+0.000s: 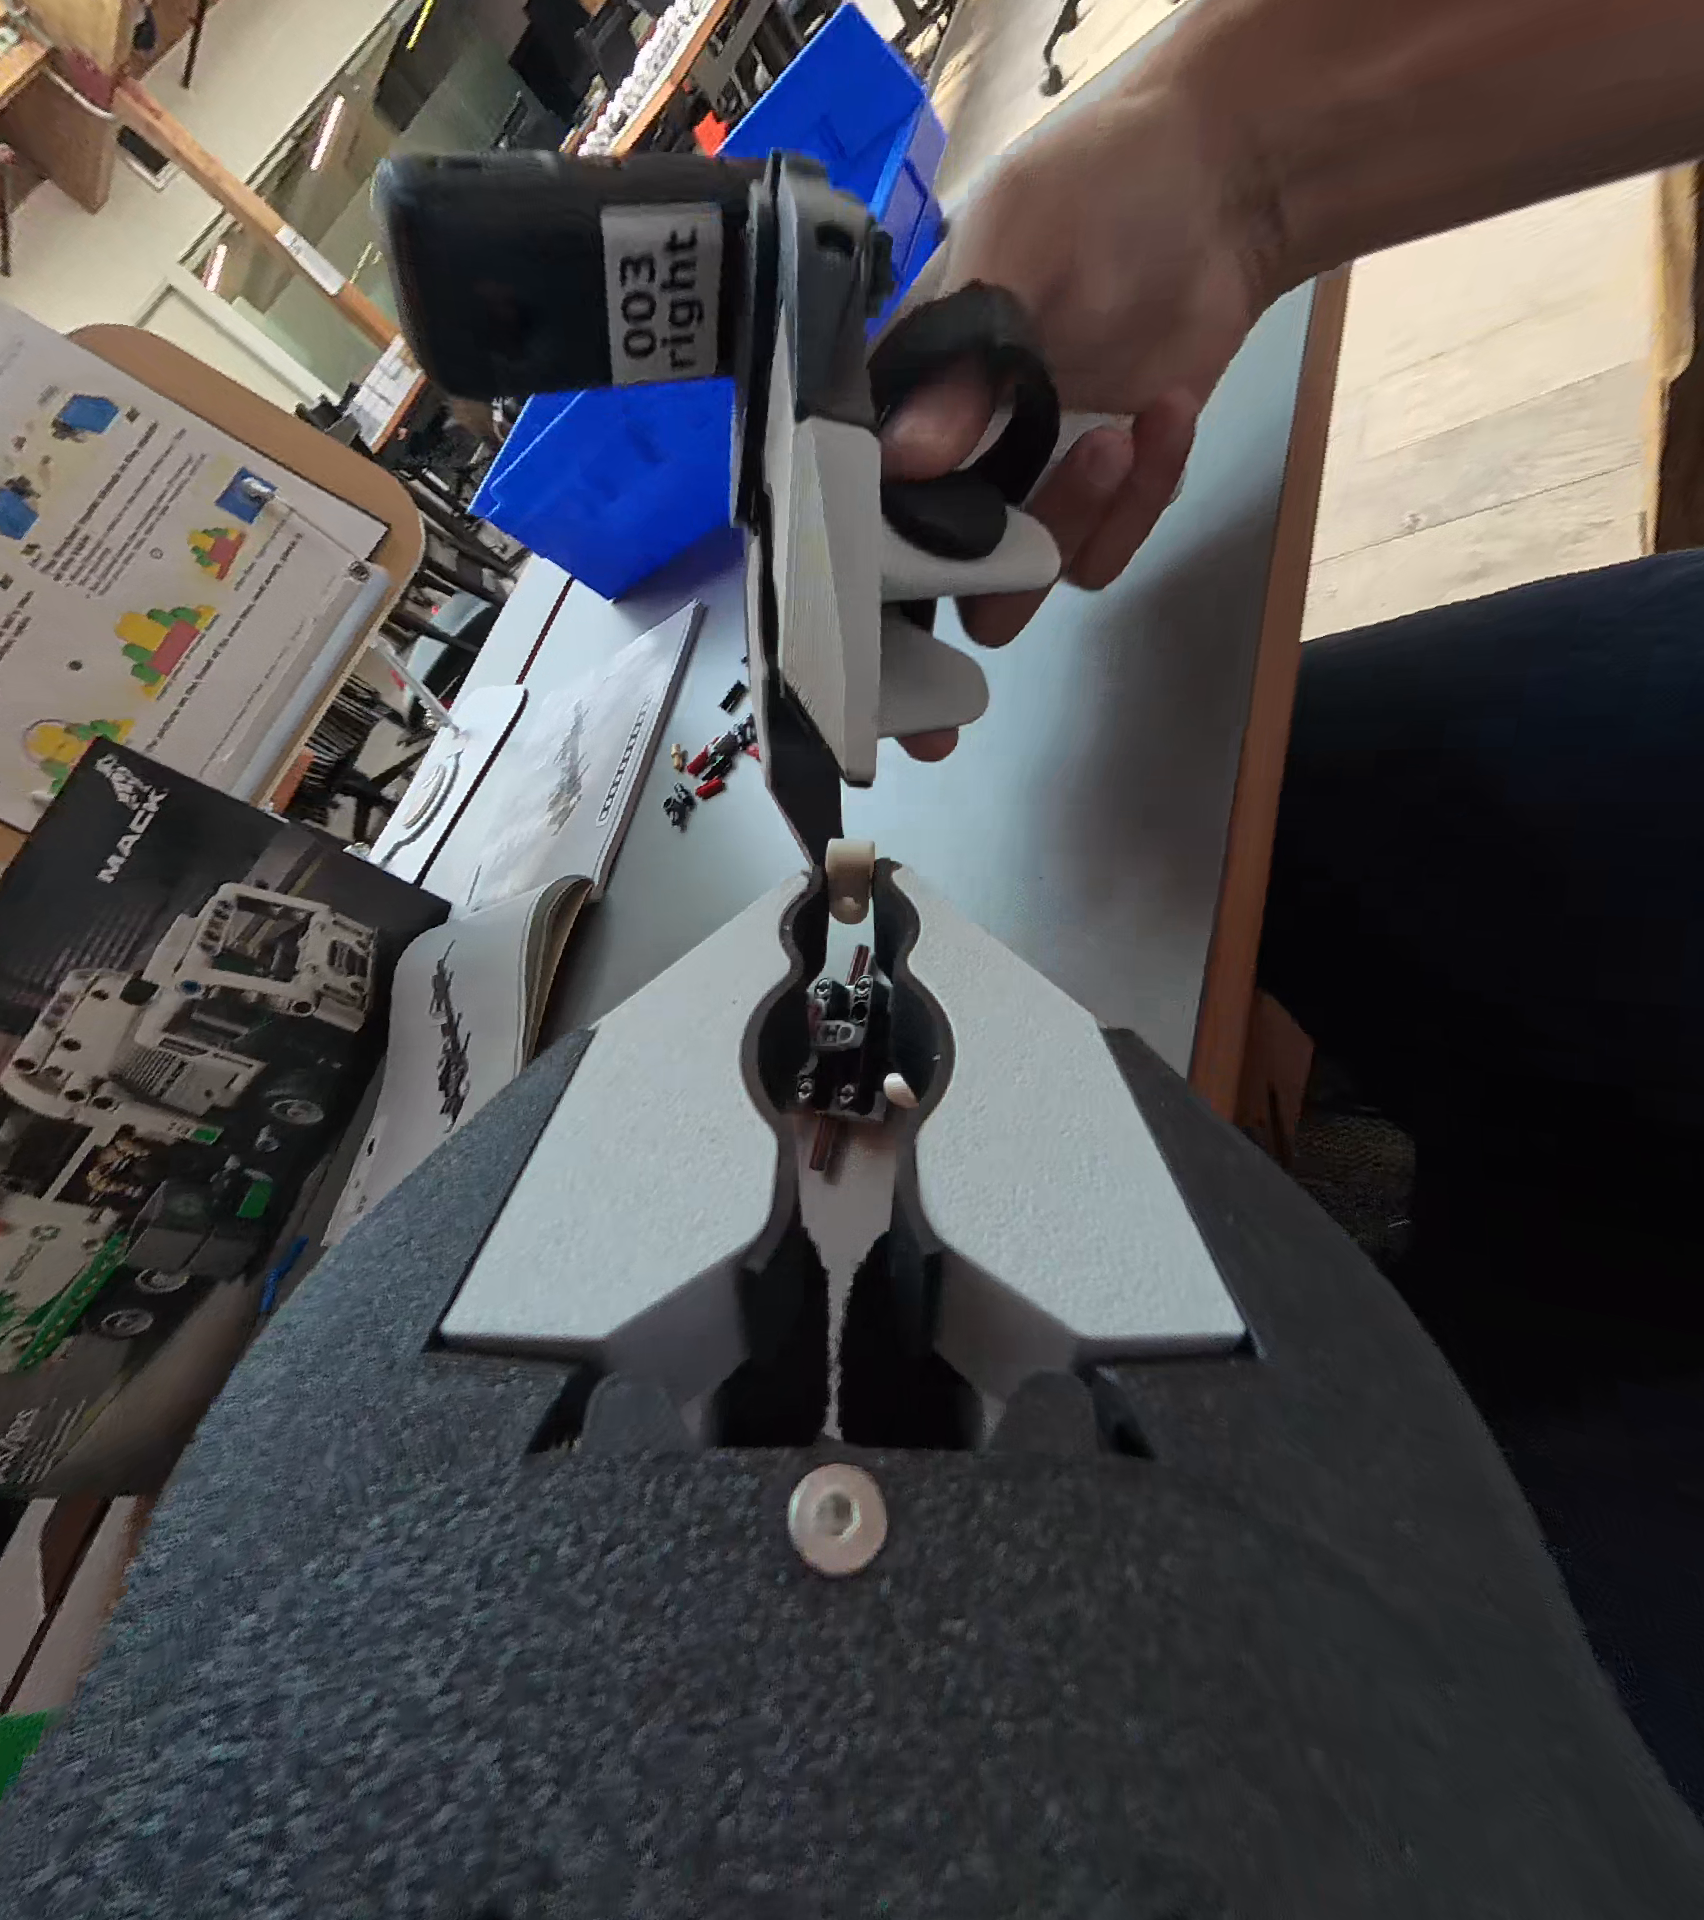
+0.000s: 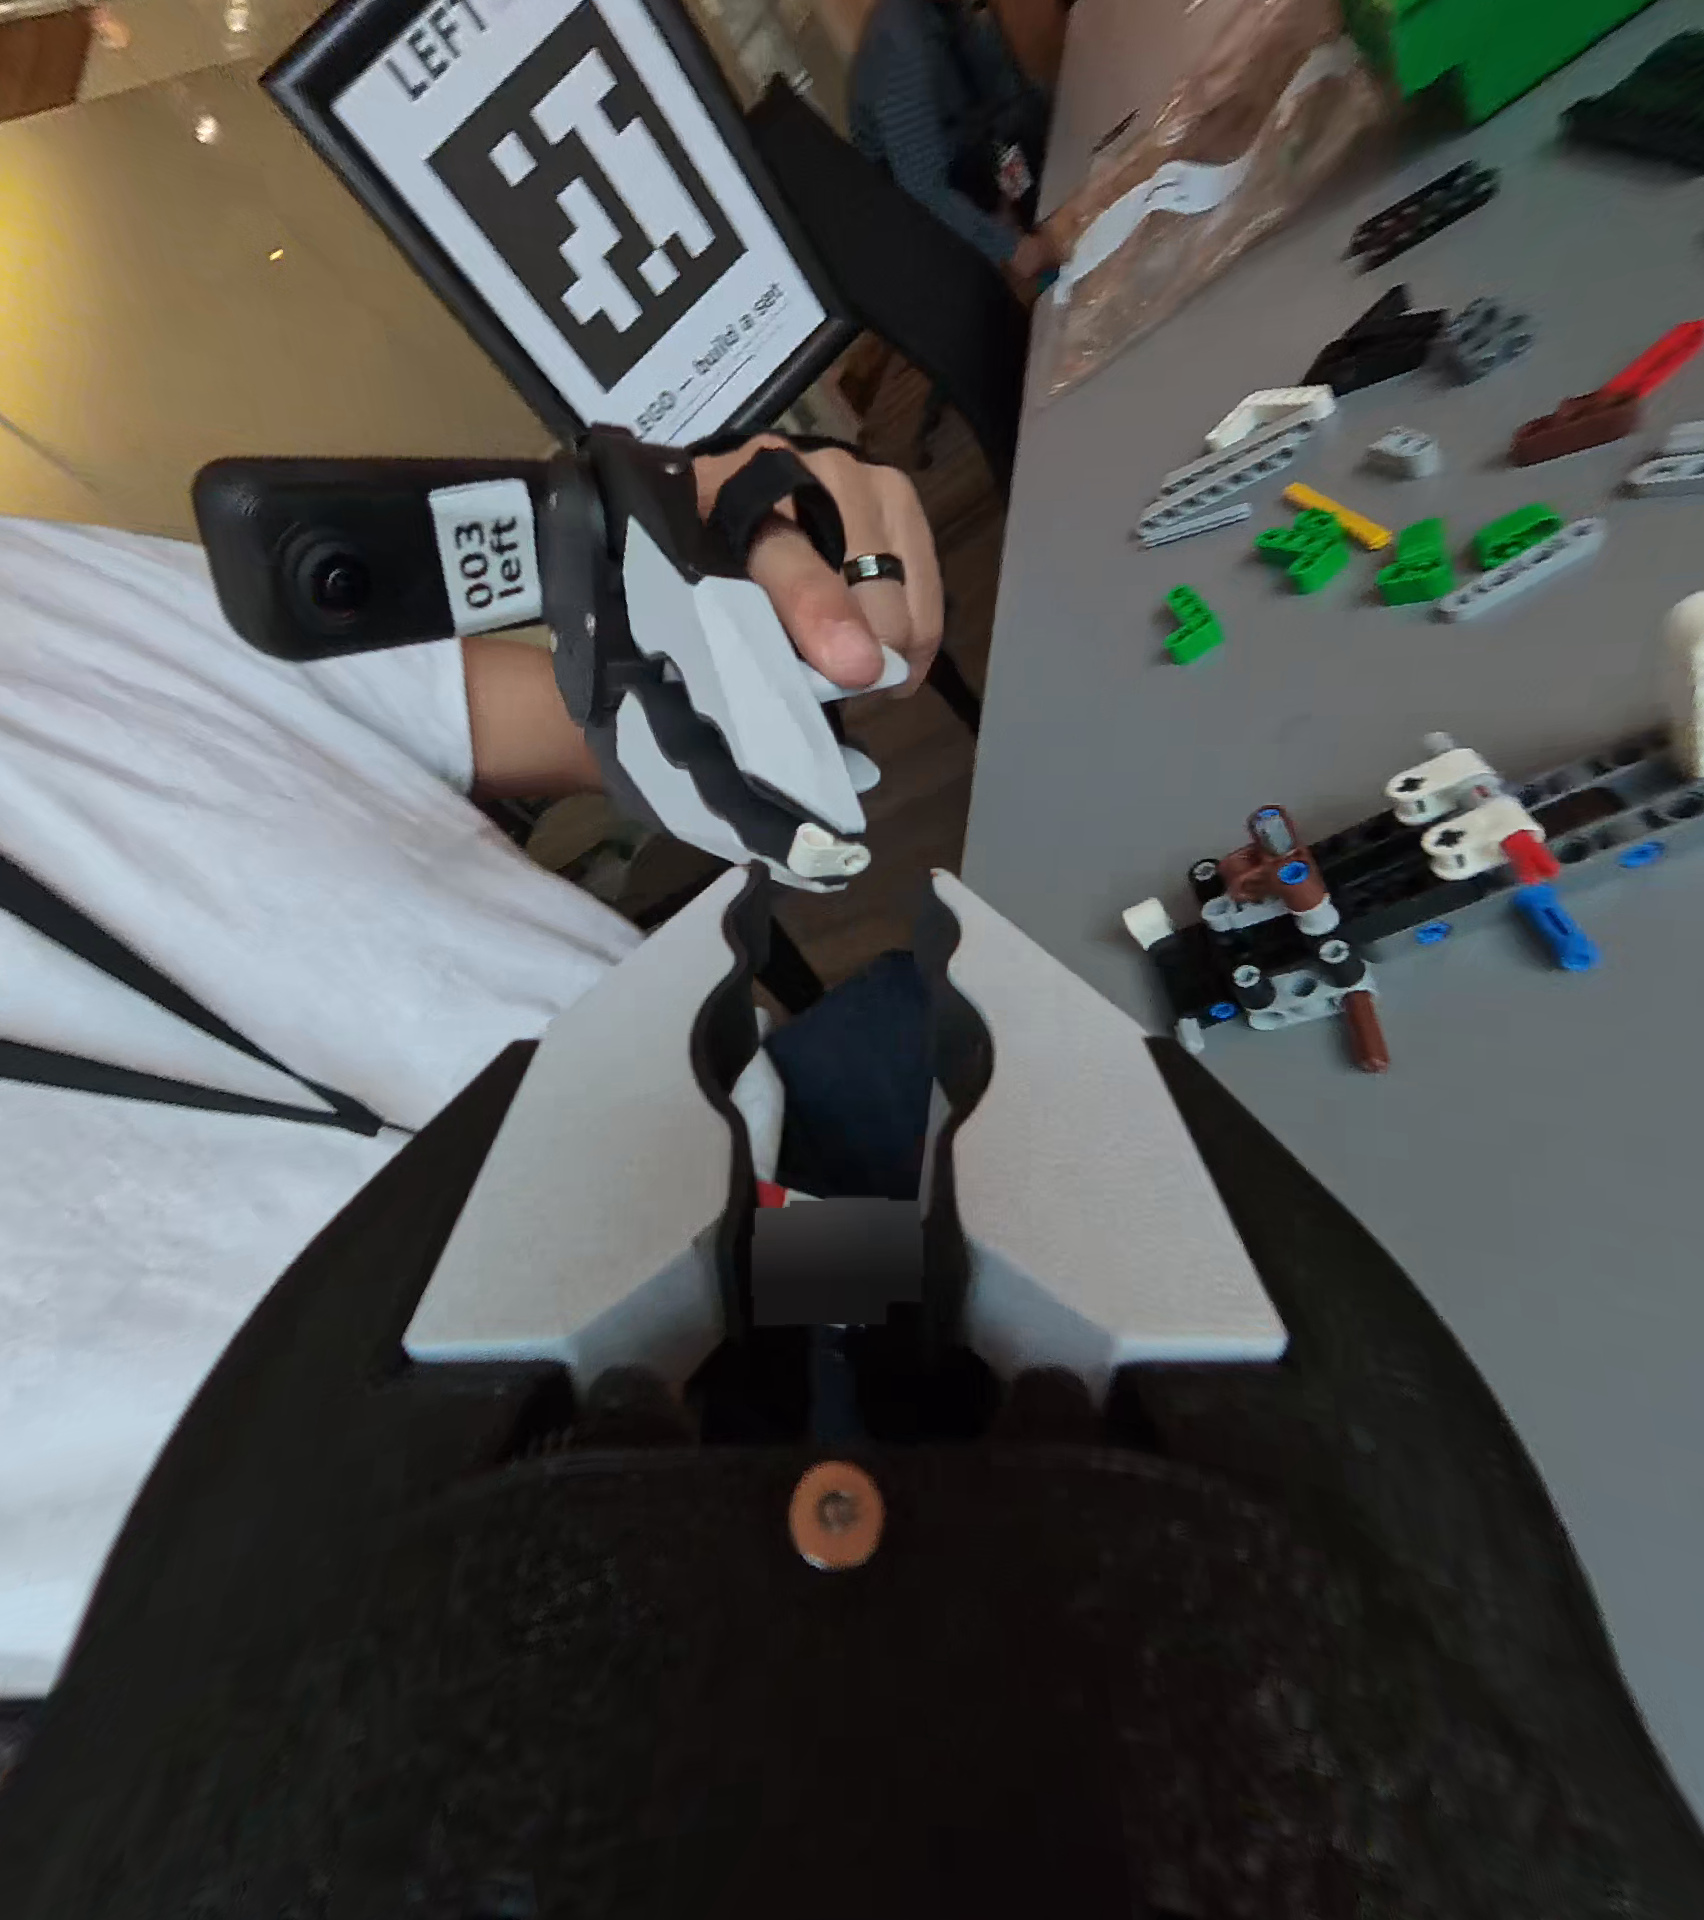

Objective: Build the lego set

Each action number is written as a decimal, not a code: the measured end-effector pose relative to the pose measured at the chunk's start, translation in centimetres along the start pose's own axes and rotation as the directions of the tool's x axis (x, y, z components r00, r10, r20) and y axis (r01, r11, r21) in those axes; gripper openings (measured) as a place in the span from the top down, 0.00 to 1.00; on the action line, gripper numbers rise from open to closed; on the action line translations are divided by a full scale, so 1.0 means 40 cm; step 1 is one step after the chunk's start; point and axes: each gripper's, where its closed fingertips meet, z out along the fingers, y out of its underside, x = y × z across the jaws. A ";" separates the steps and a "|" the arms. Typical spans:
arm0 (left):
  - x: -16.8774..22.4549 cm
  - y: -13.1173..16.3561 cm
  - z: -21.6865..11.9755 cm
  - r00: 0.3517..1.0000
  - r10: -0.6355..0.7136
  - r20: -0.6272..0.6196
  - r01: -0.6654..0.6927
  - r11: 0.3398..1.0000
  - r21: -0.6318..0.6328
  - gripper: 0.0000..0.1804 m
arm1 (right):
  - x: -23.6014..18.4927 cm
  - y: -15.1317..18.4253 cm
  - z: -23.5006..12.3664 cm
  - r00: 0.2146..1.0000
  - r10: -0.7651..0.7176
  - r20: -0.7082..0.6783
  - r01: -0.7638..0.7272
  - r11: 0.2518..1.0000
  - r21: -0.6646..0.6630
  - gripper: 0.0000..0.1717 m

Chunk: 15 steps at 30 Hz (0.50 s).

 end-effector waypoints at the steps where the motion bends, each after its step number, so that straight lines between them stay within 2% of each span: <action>1: -0.003 0.008 0.004 1.000 0.010 0.026 -0.010 1.000 -0.011 0.97 | 0.001 -0.004 0.000 0.999 -0.010 -0.034 0.011 1.000 0.026 0.84; 5: -0.006 0.035 0.025 0.996 0.031 0.080 -0.027 0.998 -0.054 0.97 | 0.034 0.002 0.019 0.979 0.018 -0.201 0.003 0.994 0.106 0.86; 11: 0.000 0.046 0.038 0.996 0.038 0.076 -0.032 0.997 -0.071 0.97 | 0.057 -0.002 0.011 0.963 0.042 -0.267 0.011 0.981 0.192 0.92; 15: -0.006 0.057 0.045 0.993 0.060 0.103 -0.049 0.993 -0.107 0.97 | 0.060 0.012 0.018 0.963 0.066 -0.262 -0.022 0.986 0.166 0.91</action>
